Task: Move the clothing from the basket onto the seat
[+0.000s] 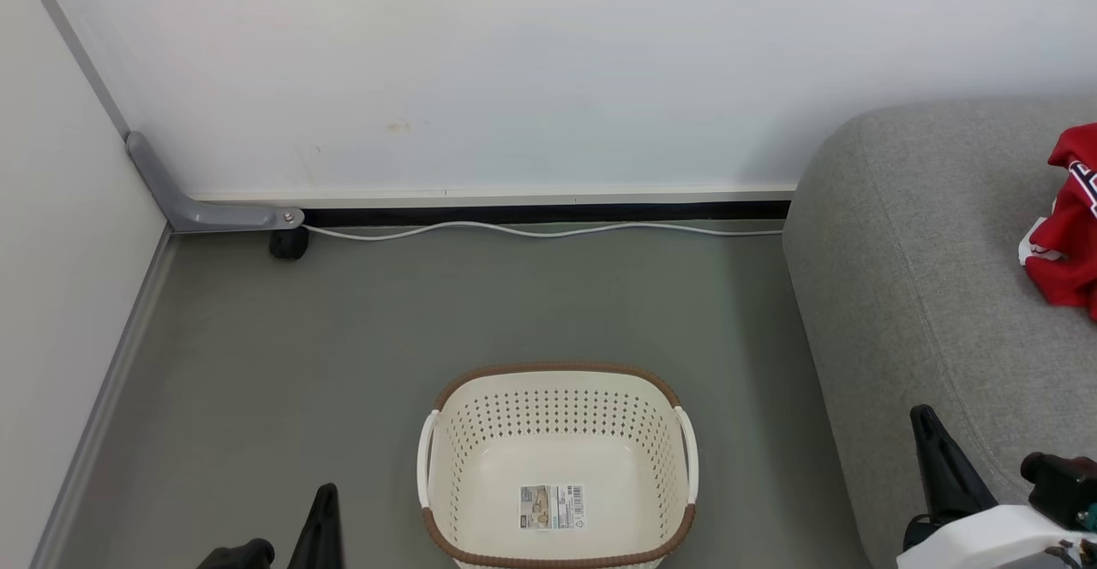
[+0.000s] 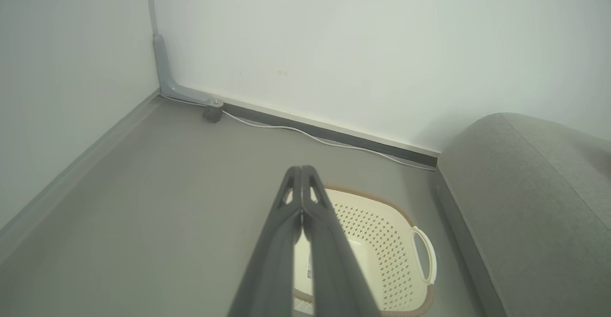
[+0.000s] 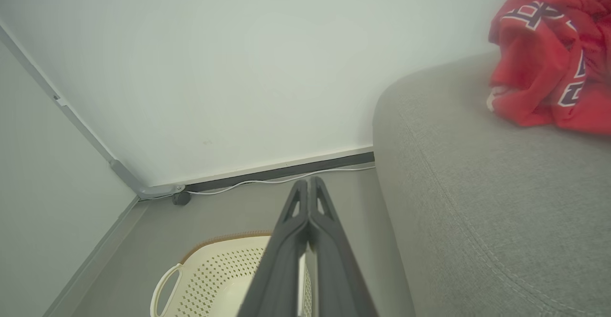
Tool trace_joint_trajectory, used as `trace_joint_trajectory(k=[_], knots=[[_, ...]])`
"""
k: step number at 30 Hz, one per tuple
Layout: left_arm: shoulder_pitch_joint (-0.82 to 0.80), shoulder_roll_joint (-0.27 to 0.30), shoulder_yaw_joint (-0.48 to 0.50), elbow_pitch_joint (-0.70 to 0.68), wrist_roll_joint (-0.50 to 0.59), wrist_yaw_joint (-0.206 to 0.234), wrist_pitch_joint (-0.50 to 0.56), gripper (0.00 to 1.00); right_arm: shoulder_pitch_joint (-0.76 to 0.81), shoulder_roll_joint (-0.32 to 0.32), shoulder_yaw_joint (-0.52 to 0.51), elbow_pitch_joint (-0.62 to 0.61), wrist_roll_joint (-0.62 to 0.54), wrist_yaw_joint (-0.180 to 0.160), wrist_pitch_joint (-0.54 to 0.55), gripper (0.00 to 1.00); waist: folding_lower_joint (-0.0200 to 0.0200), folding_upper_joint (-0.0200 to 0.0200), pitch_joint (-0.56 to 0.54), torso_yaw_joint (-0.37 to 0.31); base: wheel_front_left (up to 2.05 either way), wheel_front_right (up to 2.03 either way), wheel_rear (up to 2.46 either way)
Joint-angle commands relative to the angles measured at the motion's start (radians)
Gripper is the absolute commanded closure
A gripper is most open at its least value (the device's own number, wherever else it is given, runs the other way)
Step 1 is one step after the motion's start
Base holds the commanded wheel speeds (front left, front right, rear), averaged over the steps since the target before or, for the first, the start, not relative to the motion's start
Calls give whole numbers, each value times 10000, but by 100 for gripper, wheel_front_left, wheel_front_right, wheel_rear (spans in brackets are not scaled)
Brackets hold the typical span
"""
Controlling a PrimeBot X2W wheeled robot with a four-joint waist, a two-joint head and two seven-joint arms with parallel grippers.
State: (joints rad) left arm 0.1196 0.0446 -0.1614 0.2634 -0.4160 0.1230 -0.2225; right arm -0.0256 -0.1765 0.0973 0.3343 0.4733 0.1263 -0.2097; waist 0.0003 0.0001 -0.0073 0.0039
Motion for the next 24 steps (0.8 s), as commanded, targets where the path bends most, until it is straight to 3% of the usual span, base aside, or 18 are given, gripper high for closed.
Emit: trace_joint_trajectory(k=[1, 24], knots=[[-370, 65, 146, -232, -327, -85, 41, 100, -333, -107, -151, -296, 330, 5, 68, 100, -2, -1, 3, 0, 0, 0, 0], [-758, 148, 550, -203, -2744, -580, 612, 100, -434, 167, -546, -413, 2532, 13, 702, 100, -3, -1, 23, -7, 0, 0, 0]])
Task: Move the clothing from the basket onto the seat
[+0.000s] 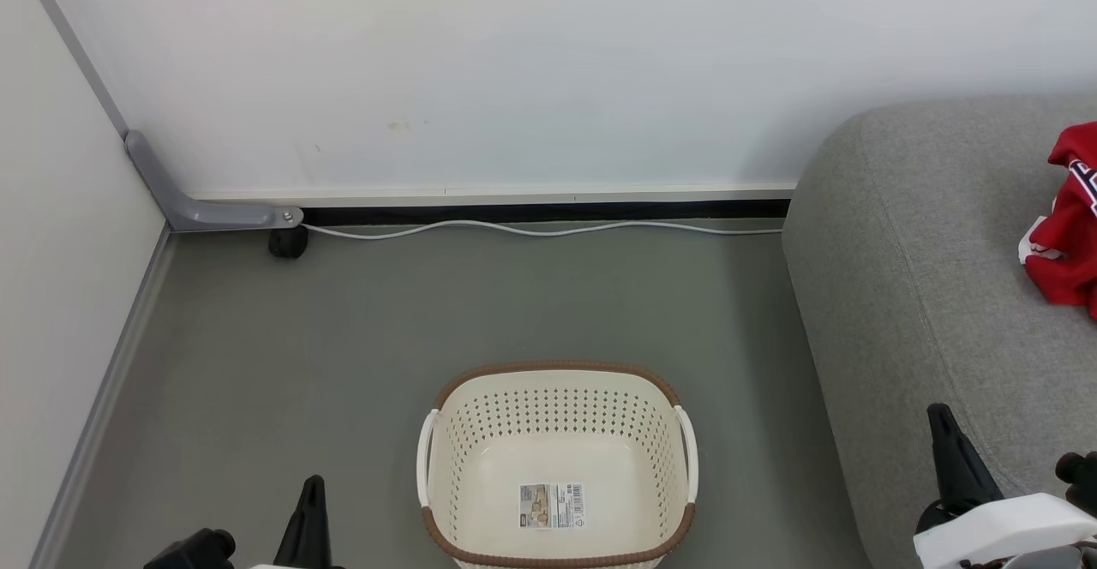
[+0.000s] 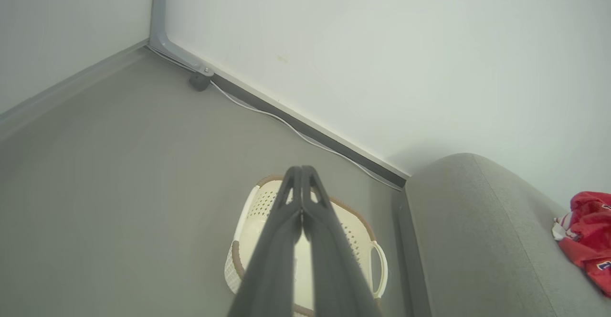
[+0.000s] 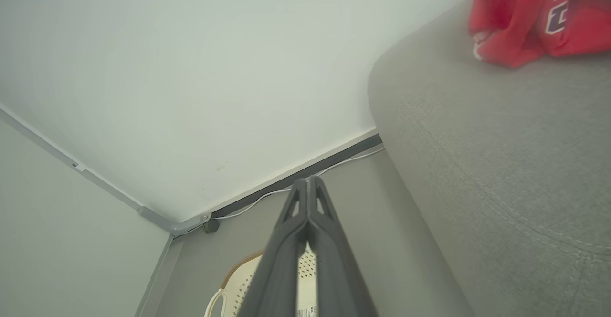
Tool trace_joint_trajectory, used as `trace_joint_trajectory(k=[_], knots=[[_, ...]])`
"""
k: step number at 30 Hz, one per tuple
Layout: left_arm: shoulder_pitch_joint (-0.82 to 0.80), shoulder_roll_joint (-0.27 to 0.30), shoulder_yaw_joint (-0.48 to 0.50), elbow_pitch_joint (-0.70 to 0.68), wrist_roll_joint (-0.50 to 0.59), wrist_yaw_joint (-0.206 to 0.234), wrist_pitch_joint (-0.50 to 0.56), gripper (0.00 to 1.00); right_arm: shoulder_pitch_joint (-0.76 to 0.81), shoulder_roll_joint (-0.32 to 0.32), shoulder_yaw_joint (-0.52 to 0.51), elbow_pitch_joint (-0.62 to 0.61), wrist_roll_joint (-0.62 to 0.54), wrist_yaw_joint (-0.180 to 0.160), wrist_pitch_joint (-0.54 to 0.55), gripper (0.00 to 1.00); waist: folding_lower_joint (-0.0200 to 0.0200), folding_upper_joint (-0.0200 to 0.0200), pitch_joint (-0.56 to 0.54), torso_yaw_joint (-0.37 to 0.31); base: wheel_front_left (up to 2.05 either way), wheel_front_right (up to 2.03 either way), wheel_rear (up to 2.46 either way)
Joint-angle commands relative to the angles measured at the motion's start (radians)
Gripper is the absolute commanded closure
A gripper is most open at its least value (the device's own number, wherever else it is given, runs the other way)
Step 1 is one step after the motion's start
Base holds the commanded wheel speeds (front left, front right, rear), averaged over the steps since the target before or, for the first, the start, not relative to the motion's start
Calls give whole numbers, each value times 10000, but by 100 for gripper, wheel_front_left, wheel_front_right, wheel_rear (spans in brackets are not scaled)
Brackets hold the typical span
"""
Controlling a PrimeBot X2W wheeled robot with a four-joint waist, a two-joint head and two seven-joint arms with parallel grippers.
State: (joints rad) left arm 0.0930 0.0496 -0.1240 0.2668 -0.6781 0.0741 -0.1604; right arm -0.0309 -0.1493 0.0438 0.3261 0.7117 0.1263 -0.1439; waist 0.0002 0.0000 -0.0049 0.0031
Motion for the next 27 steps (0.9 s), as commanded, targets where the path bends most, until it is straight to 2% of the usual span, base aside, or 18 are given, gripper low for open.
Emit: trace_joint_trajectory(k=[1, 27], knots=[[-509, 101, 196, -238, -232, -114, 18, 100, -385, -93, -29, -336, 249, 14, 73, 100, -2, 0, 1, 0, 0, 0, 0], [-944, 153, 736, -243, -3033, -691, 740, 100, -500, 230, -494, -479, 2850, 23, 822, 100, -2, 0, 25, -9, 0, 0, 0]])
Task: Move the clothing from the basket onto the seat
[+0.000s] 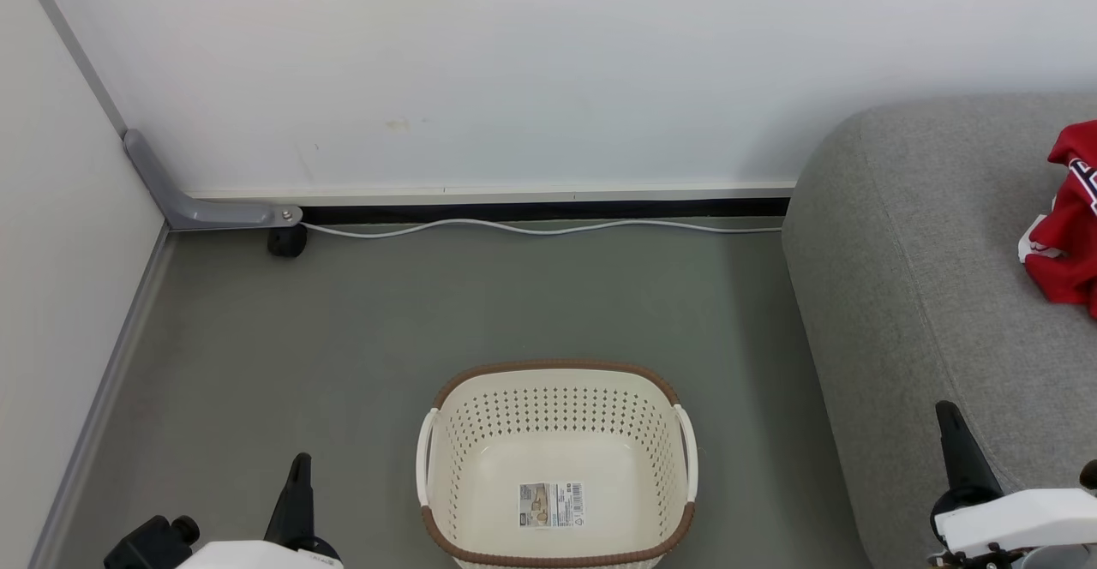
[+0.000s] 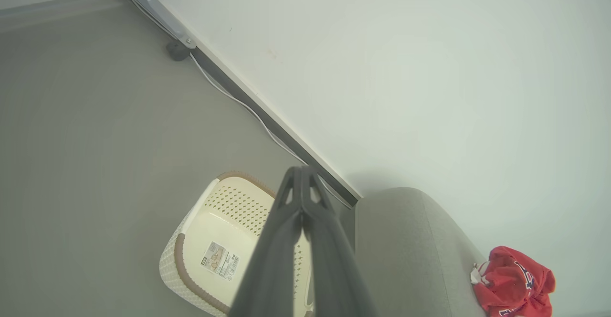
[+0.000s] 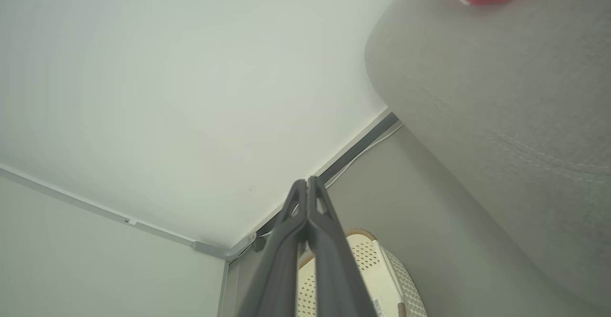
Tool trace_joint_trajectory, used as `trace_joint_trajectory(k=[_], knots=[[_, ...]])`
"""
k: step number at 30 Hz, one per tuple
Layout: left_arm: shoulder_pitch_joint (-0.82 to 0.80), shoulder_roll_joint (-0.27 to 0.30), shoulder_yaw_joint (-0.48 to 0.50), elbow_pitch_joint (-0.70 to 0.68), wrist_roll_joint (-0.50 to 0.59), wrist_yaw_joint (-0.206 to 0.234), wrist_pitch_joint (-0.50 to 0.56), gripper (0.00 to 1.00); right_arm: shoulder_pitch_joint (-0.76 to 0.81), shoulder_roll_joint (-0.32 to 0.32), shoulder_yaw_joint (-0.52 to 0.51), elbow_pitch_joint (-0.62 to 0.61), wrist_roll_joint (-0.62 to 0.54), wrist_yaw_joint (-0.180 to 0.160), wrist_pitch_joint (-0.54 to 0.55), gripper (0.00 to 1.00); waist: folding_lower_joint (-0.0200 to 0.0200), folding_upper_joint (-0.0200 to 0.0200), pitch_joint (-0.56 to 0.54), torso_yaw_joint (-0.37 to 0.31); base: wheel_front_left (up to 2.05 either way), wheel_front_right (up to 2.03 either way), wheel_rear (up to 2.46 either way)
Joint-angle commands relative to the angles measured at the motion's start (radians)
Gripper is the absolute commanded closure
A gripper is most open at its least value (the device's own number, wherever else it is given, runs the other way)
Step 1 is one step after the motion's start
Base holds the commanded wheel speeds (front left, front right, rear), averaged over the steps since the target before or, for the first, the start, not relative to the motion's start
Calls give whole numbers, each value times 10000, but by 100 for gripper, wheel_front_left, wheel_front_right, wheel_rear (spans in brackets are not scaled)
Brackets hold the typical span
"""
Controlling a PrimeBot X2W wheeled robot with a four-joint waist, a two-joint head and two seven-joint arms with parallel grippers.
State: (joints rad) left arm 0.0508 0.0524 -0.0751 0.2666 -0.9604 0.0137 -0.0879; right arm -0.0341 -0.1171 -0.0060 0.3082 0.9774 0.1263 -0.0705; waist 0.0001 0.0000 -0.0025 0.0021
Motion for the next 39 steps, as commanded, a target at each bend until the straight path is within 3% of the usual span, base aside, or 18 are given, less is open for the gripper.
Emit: trace_joint_trajectory(k=[1, 39], knots=[[-539, 126, 269, -241, -318, -110, 44, 100, -473, -79, -14, -306, 293, 23, 116, 100, -1, 0, 1, 0, 0, 0, 0], [-1190, 149, 1134, -230, -4360, -955, 1162, 100, -642, 395, -695, -515, 4102, 37, 1213, 100, -1, 0, 36, -13, 0, 0, 0]])
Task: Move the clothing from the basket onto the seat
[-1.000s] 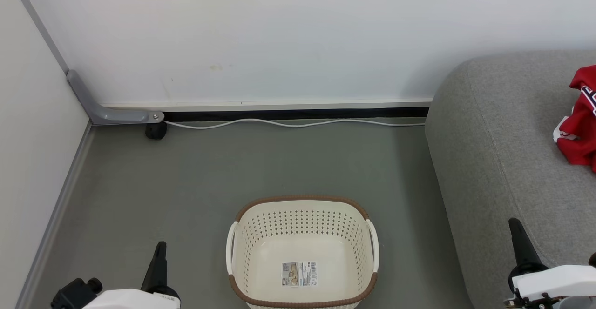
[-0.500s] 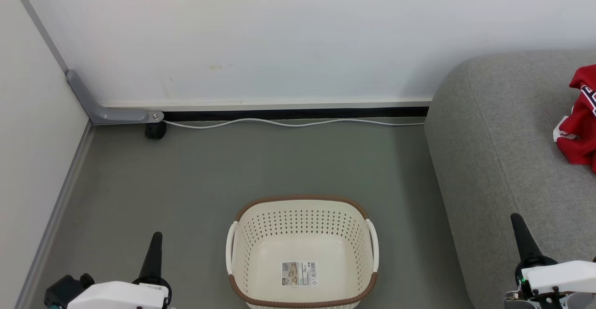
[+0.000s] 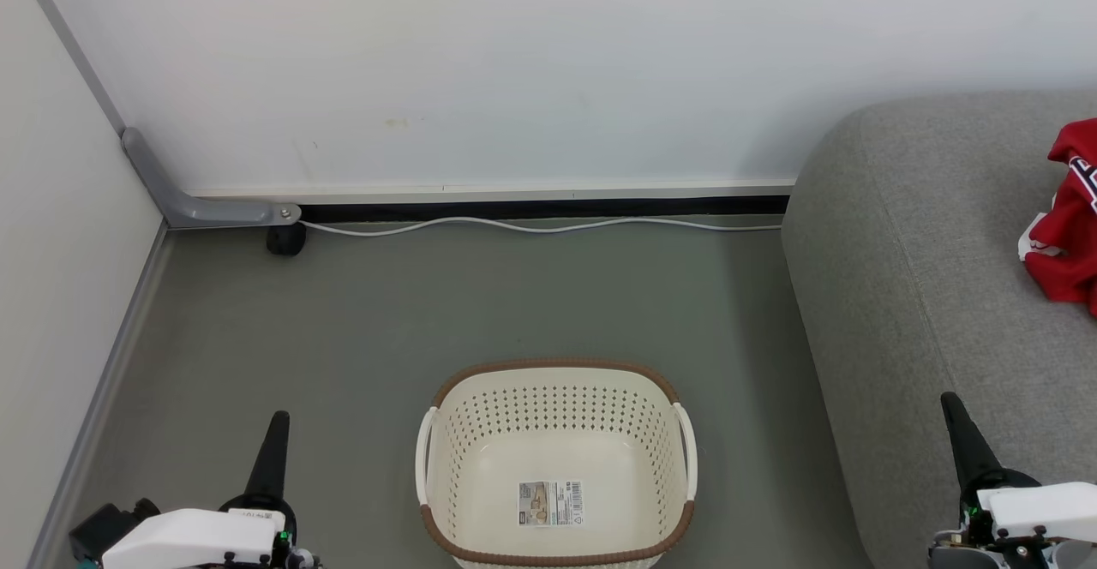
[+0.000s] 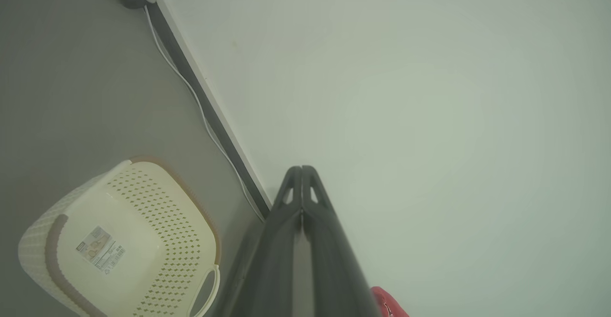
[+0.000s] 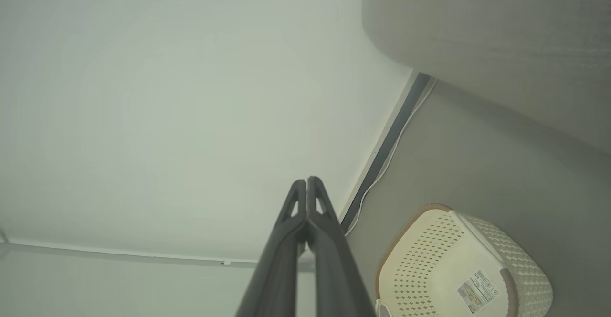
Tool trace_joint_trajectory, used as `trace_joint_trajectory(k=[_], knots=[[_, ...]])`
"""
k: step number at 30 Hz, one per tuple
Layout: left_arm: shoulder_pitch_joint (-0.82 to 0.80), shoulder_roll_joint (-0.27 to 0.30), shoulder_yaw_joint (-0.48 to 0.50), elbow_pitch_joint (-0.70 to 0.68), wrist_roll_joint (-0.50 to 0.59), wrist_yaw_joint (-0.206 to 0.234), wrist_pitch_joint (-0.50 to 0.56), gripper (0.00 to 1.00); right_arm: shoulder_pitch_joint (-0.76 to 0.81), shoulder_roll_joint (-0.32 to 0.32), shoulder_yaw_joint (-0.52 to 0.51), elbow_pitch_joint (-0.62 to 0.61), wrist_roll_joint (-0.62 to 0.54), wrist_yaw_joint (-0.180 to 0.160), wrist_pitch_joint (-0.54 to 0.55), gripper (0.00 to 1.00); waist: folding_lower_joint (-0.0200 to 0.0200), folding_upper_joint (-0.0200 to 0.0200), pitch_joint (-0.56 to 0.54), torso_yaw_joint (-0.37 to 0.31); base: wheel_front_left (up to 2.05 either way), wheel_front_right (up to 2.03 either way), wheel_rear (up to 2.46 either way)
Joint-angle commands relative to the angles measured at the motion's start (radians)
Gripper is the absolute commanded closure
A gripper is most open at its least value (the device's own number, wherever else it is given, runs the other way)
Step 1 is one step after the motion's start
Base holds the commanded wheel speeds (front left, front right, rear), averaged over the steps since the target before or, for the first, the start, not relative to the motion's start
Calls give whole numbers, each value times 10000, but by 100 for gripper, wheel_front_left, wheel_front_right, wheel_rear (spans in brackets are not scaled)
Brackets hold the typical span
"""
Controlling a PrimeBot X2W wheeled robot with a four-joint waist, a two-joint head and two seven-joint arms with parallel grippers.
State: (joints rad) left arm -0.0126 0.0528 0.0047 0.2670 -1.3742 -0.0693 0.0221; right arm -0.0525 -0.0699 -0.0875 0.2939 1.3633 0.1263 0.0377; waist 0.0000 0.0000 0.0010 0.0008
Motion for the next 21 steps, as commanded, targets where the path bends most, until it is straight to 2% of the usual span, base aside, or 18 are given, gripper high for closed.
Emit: trace_joint_trajectory(k=[1, 21], knots=[[-573, 145, 359, -234, -325, -147, 90, 100, -462, -65, 102, -376, 342, 37, 159, 100, 0, 0, 2, 0, 0, 0, 0], [-900, 144, 812, -226, -2330, -570, 665, 100, -546, 172, -239, -480, 2246, 44, 707, 100, 0, 0, 19, -7, 0, 0, 0]])
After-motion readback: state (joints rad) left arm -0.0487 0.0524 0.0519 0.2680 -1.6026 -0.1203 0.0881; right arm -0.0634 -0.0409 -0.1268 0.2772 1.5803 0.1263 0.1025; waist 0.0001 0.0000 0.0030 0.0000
